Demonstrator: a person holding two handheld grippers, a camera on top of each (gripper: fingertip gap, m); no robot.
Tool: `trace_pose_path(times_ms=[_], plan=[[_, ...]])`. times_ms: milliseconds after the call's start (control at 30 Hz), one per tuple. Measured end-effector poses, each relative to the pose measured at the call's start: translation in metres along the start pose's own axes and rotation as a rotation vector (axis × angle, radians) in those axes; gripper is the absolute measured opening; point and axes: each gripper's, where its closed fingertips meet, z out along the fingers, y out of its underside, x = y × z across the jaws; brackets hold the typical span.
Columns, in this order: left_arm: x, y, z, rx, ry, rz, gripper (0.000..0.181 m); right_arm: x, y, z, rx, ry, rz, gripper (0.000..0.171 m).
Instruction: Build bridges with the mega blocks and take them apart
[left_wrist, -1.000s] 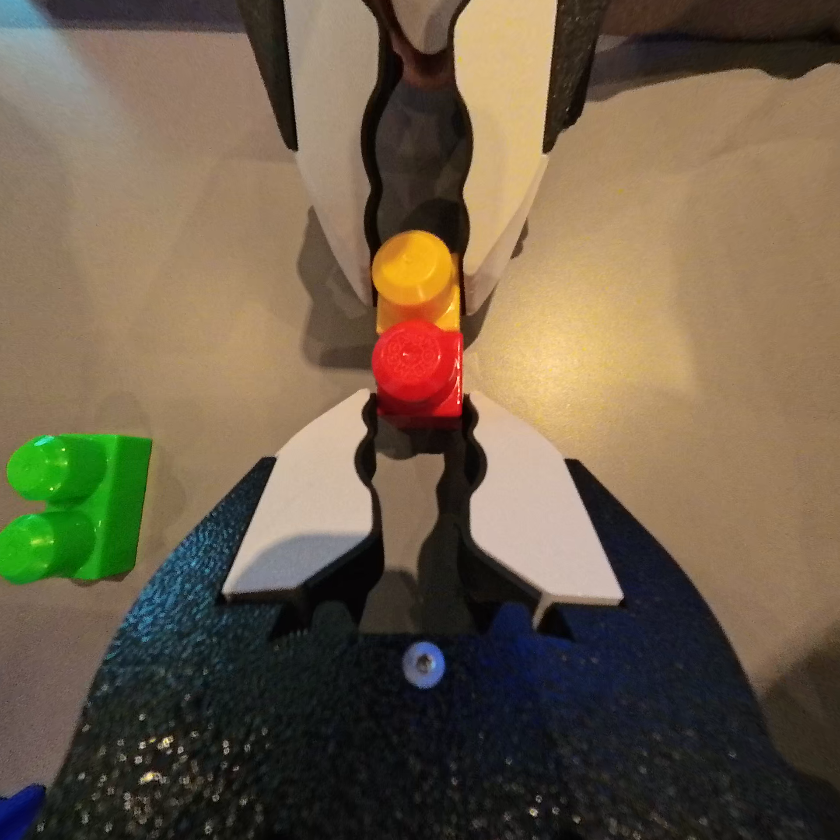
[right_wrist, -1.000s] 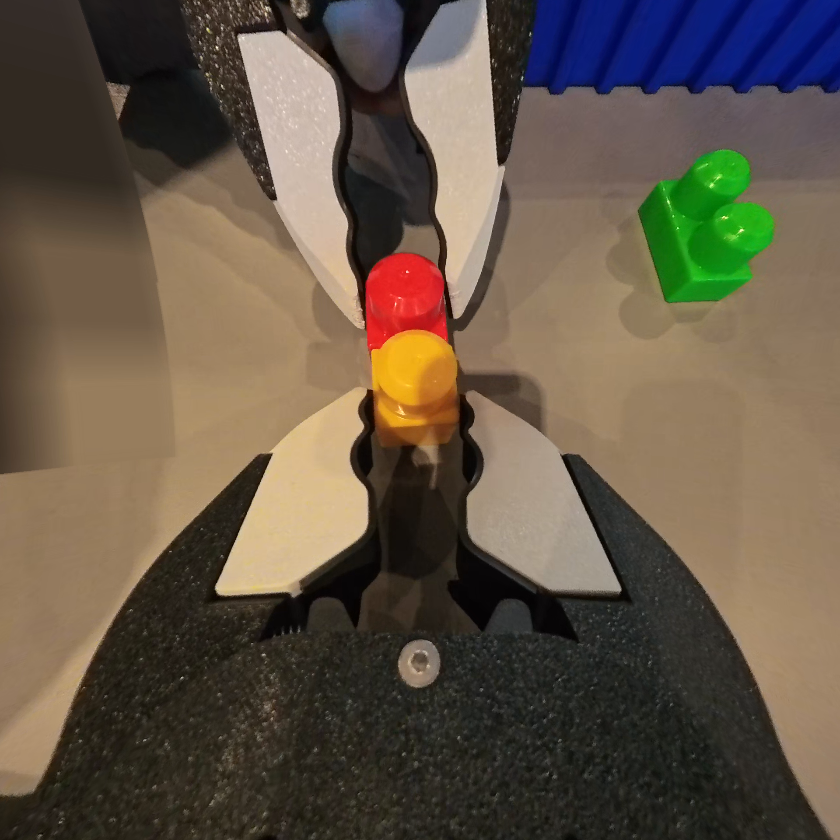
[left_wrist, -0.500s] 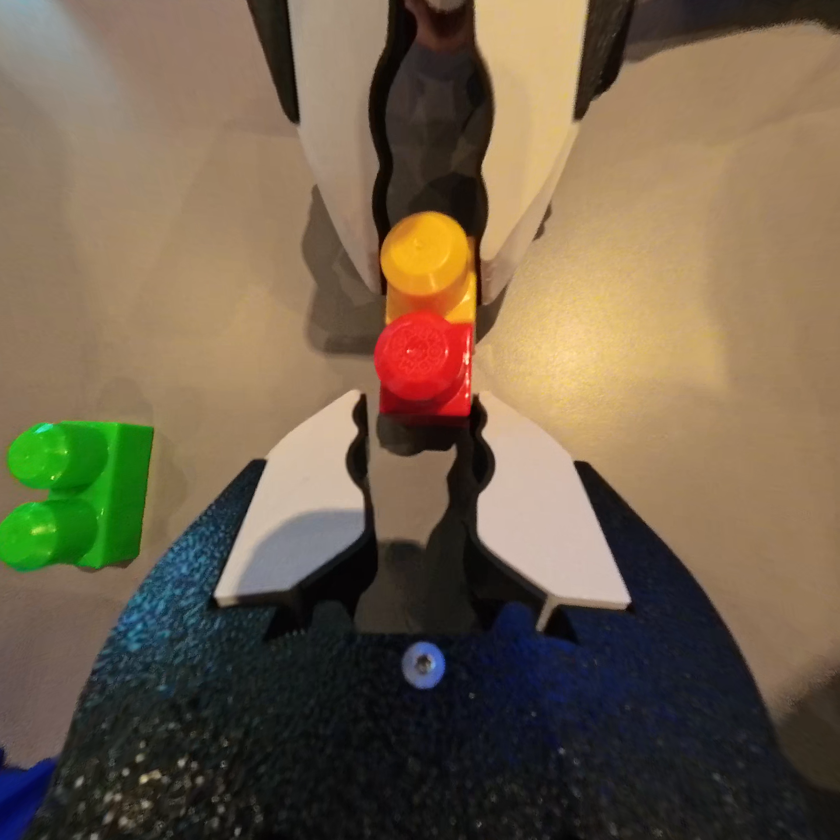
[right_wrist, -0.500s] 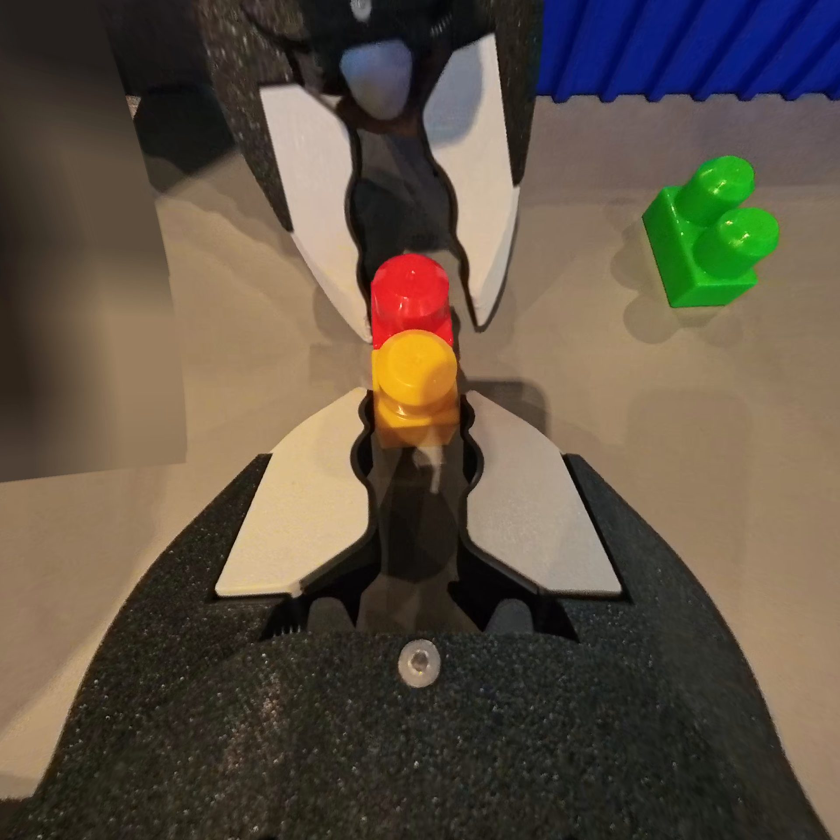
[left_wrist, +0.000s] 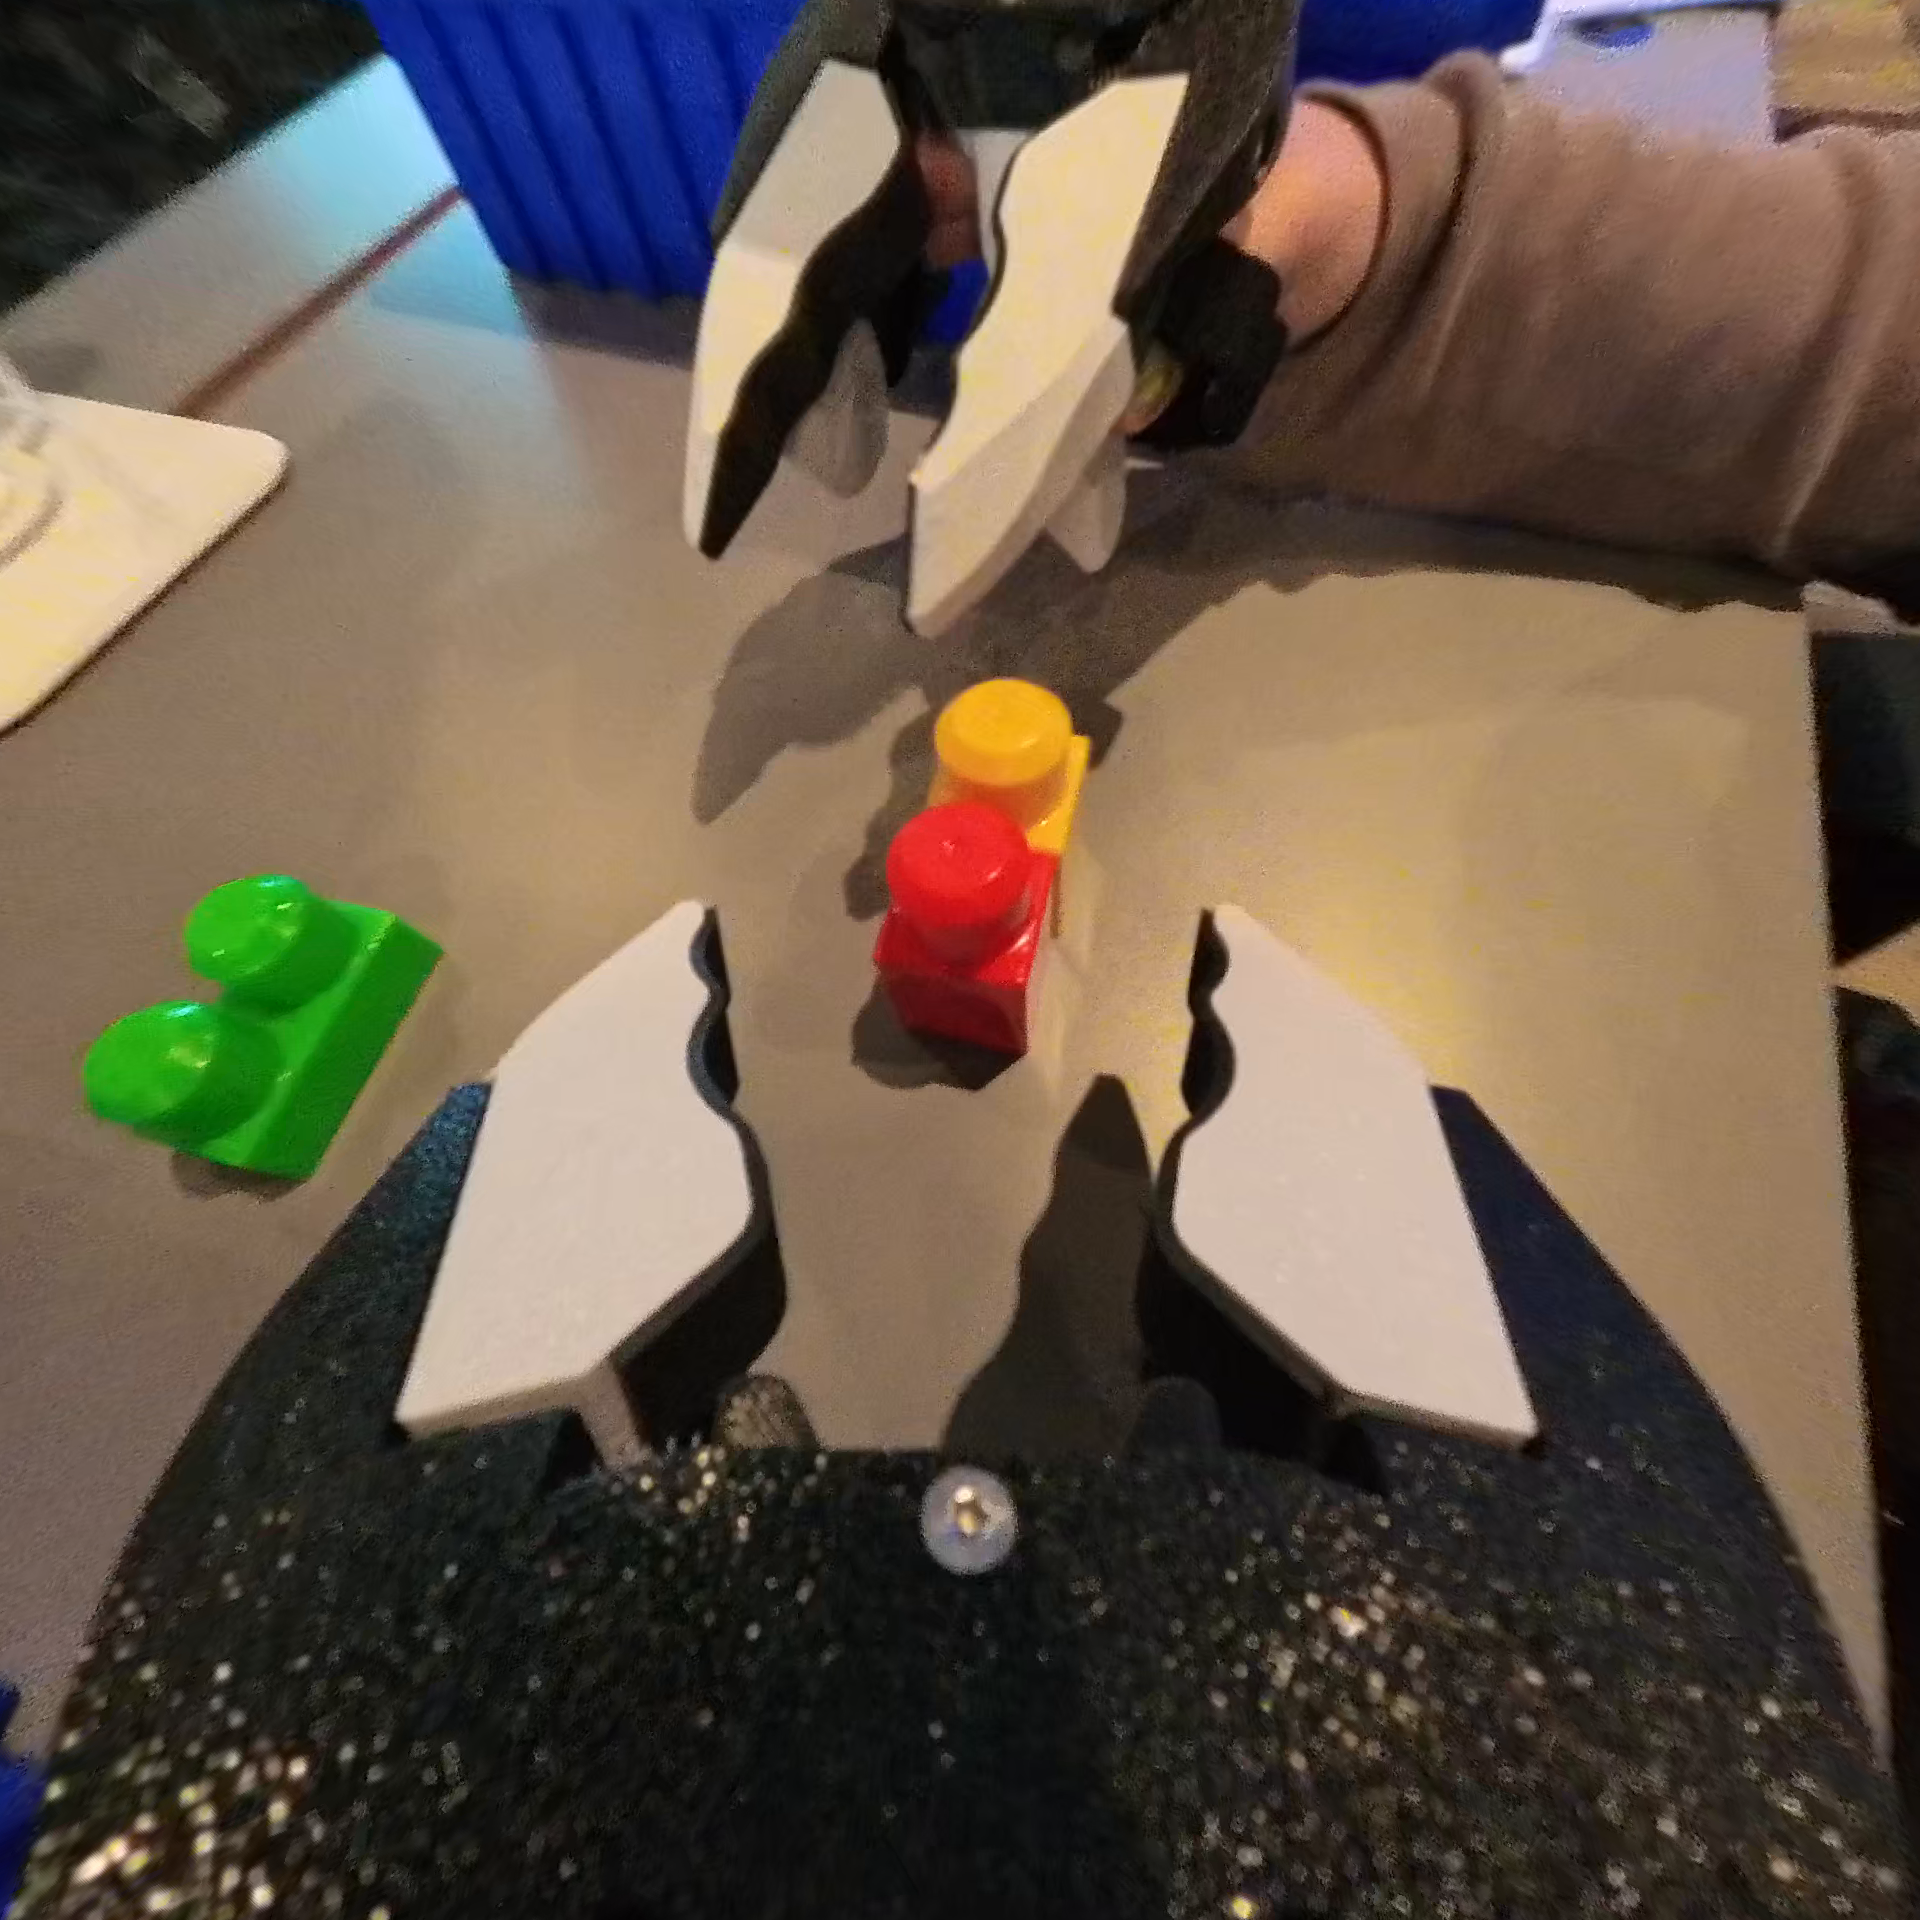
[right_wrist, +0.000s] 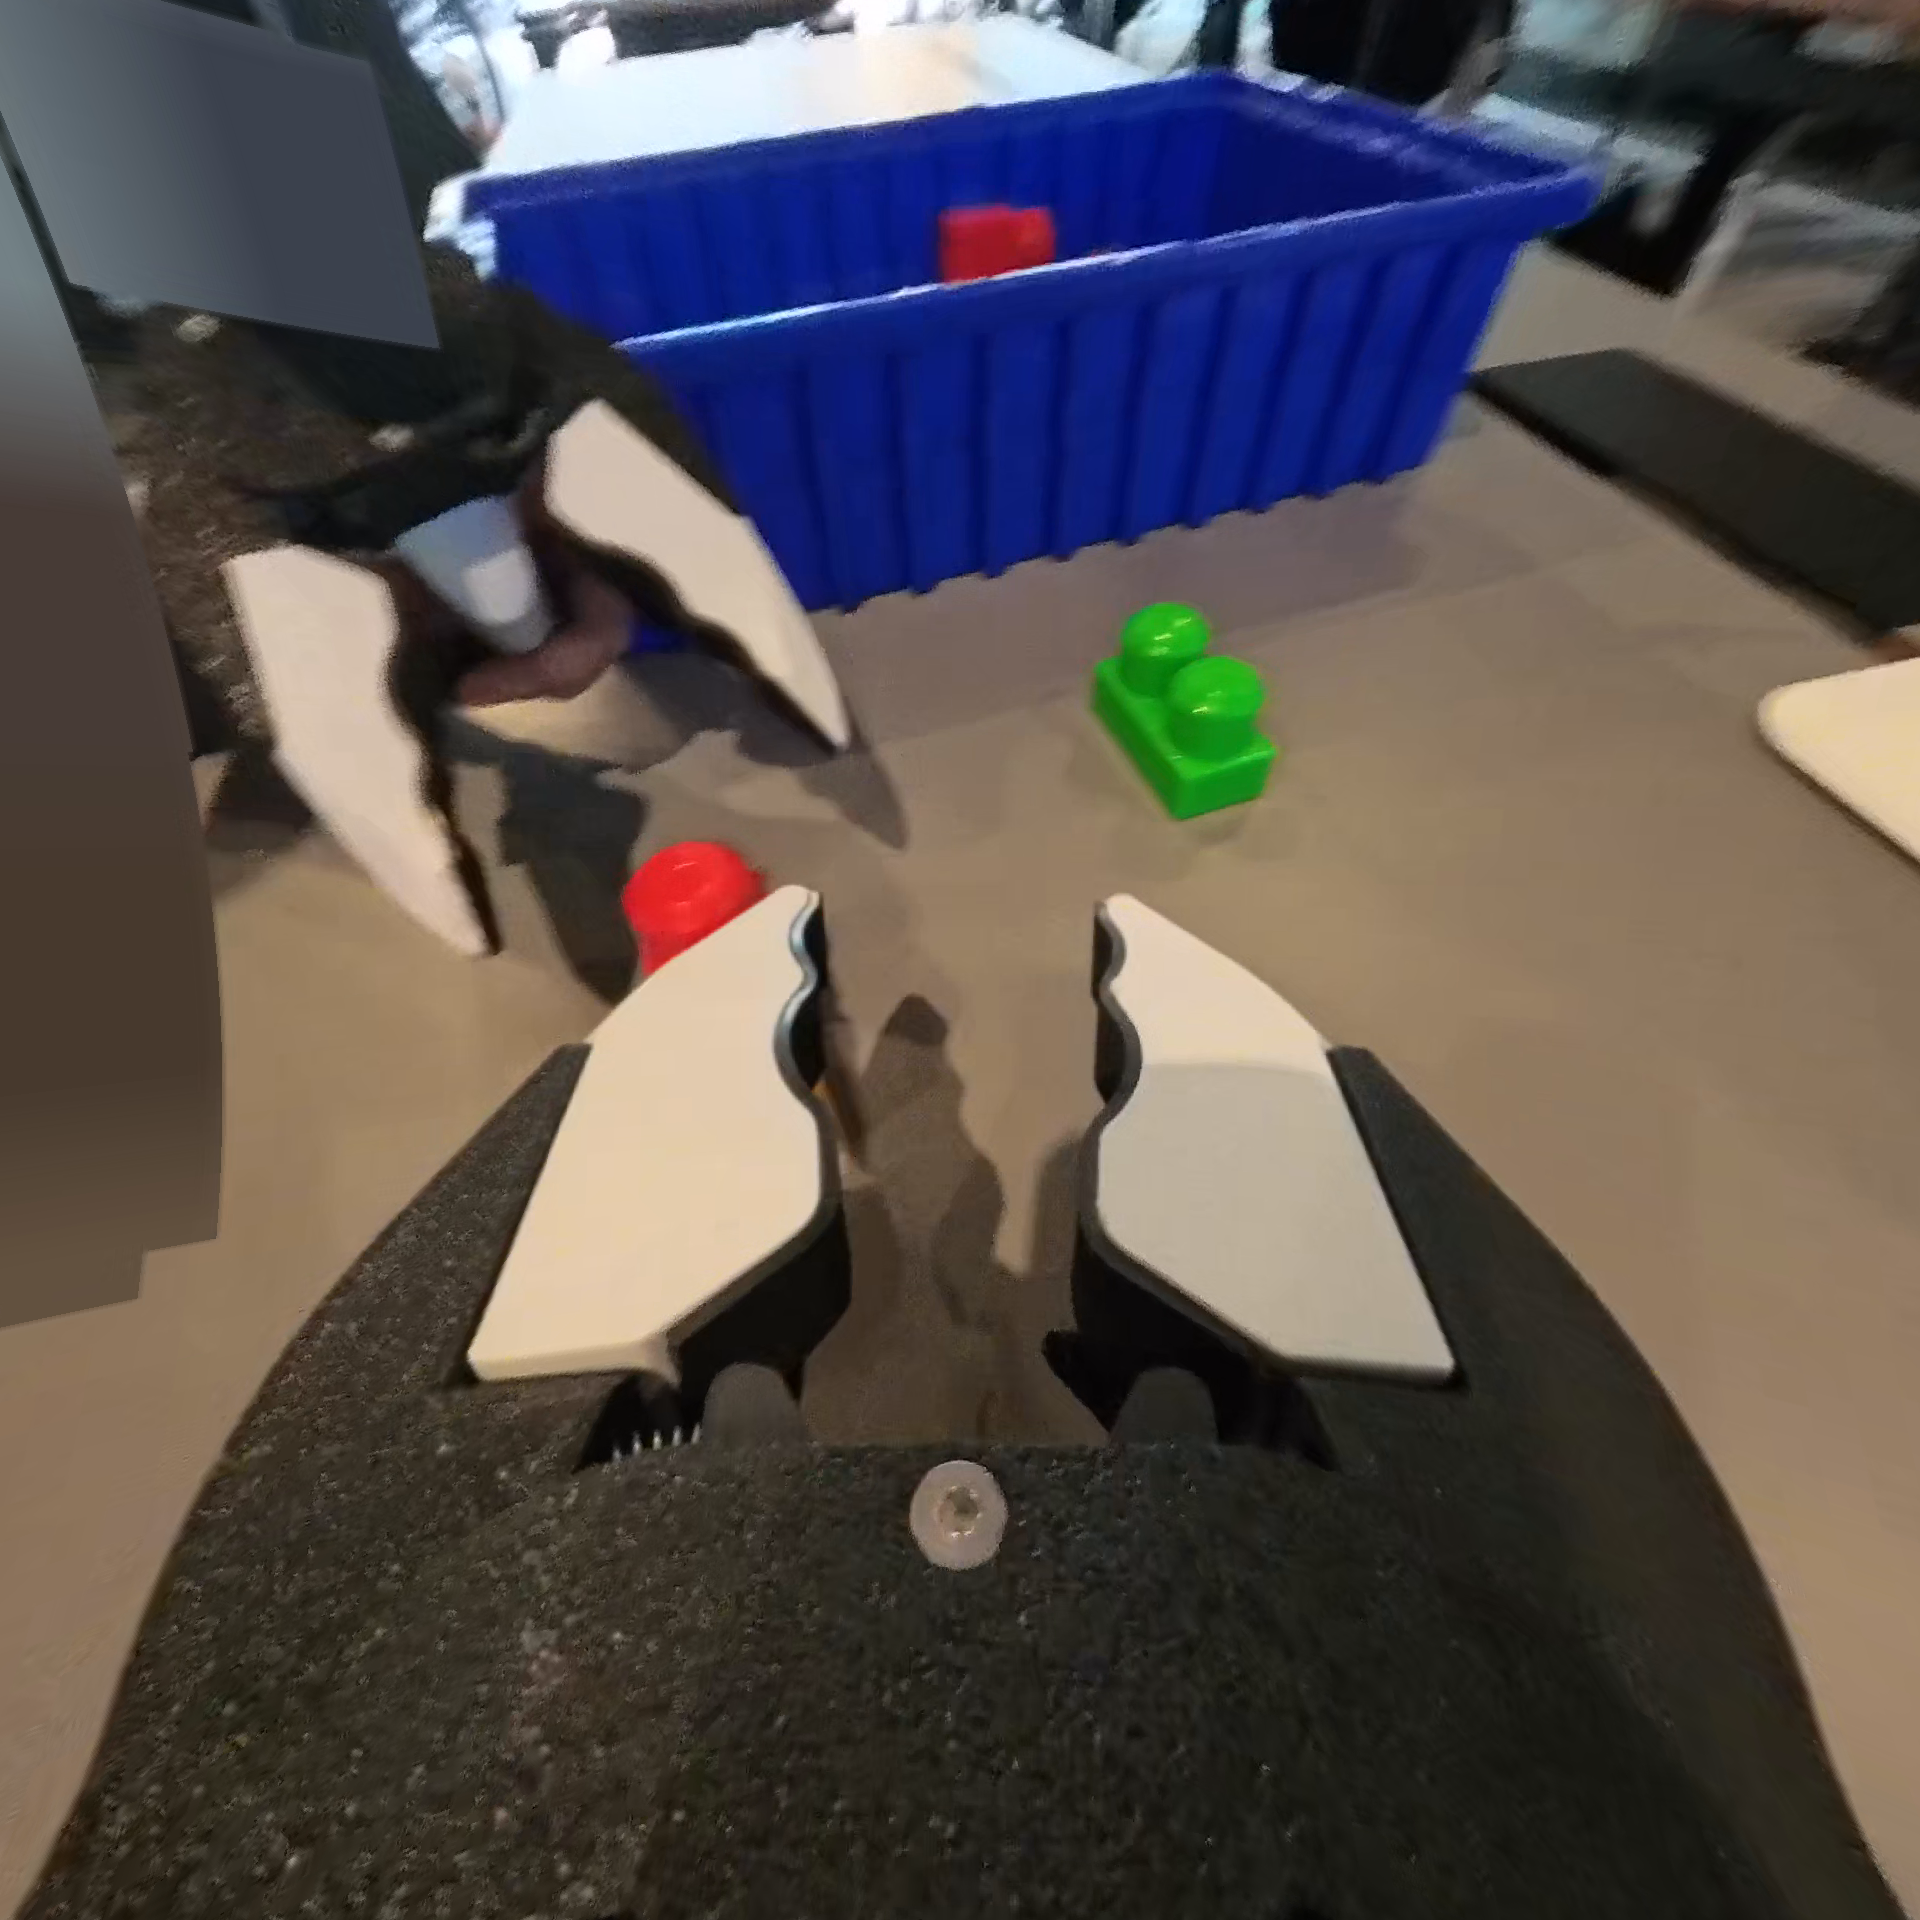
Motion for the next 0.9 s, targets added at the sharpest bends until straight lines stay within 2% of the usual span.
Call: trace_pose_path(times_ms=[33,133,233,333,433,533,567,700,800,900], plan=[[-0.003,0.002,-0.001,-0.002,-0.023,0.01,0.086,0.009,-0.001,0.002,0.017,0.042,-0.002,0.047],[-0.005,0.002,-0.002,0.027,-0.05,0.039,0.089,0.035,-0.001,0.015,-0.049,0.114,-0.059,0.051],[-0.01,-0.006,-0.006,0.11,-0.077,0.033,0.088,0.053,-0.001,0.039,-0.172,0.098,-0.144,0.052],[-0.015,-0.012,-0.012,0.205,-0.068,-0.036,0.084,0.063,0.001,0.073,-0.234,0.038,-0.168,0.061],[-0.02,-0.011,-0.015,0.211,-0.097,-0.039,0.082,0.07,0.005,0.101,-0.271,-0.025,-0.158,0.07],[-0.018,-0.007,-0.012,0.191,-0.103,-0.013,0.08,0.08,0.015,0.12,-0.337,-0.019,-0.246,0.074],[-0.017,-0.007,-0.011,0.189,-0.097,-0.018,0.081,0.077,0.015,0.126,-0.324,-0.045,-0.261,0.073],[-0.017,-0.01,-0.013,0.207,-0.087,-0.044,0.081,0.063,0.016,0.132,-0.3,-0.173,-0.179,0.035],[-0.02,-0.008,-0.013,0.2,-0.114,-0.037,0.082,0.068,0.01,0.125,-0.247,-0.13,-0.184,0.034],[-0.021,-0.006,-0.012,0.2,-0.137,-0.017,0.081,0.065,-0.011,0.101,-0.119,-0.102,-0.15,0.034]])
